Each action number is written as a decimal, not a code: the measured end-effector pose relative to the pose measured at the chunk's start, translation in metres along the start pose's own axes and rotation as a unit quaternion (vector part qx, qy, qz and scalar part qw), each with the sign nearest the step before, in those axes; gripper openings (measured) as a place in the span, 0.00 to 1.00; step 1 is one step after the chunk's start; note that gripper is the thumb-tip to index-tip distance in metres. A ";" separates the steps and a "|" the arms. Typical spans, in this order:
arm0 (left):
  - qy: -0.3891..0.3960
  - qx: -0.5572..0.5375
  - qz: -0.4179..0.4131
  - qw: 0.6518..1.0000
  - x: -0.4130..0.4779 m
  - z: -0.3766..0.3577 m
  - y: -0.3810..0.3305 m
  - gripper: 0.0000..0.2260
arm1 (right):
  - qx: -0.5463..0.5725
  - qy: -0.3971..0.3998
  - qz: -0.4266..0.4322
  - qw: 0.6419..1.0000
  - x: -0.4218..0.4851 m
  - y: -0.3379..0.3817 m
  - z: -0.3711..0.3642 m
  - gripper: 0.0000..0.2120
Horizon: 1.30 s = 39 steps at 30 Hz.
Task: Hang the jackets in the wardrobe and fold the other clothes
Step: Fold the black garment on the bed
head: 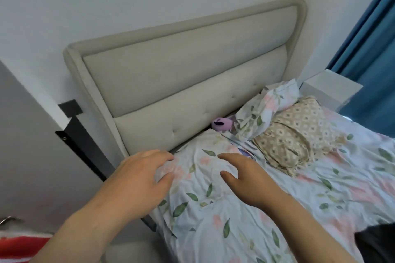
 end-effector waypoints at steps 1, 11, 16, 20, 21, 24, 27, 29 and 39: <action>0.004 -0.003 -0.011 1.000 0.011 -0.003 -0.002 0.17 | -0.004 0.000 -0.008 1.000 0.001 -0.006 0.002 0.21; 0.067 0.020 -0.098 0.993 0.081 -0.042 -0.022 0.22 | -0.003 -0.075 -0.124 0.989 -0.032 -0.043 0.026 0.20; 0.114 -0.001 -0.142 0.983 0.099 -0.063 -0.039 0.21 | -0.013 -0.096 -0.213 0.972 -0.076 -0.048 0.042 0.21; 0.140 -0.028 -0.167 0.976 0.108 -0.080 -0.064 0.21 | -0.002 -0.104 -0.283 0.953 -0.116 -0.056 0.054 0.22; 0.145 -0.042 -0.175 0.973 0.109 -0.085 -0.072 0.22 | -0.006 -0.115 -0.301 0.947 -0.127 -0.059 0.058 0.22; 0.179 -0.027 -0.221 0.958 0.109 -0.106 -0.095 0.20 | -0.021 -0.148 -0.349 0.925 -0.160 -0.062 0.069 0.22; 0.206 -0.011 -0.266 0.942 0.109 -0.123 -0.119 0.20 | -0.033 -0.174 -0.388 0.904 -0.194 -0.063 0.073 0.22; 0.213 -0.007 -0.294 0.932 0.105 -0.132 -0.141 0.20 | -0.036 -0.187 -0.419 0.888 -0.221 -0.064 0.071 0.23; 0.250 0.006 -0.415 0.875 0.027 -0.172 -0.267 0.19 | -0.021 -0.271 -0.520 0.809 -0.383 -0.078 0.060 0.24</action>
Point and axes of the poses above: each hand's wrist, its own x-axis towards the middle knuckle, its own z-axis out of the back of the hand, y = z × x, the point moved 6 cm from there along x, towards the middle knuckle
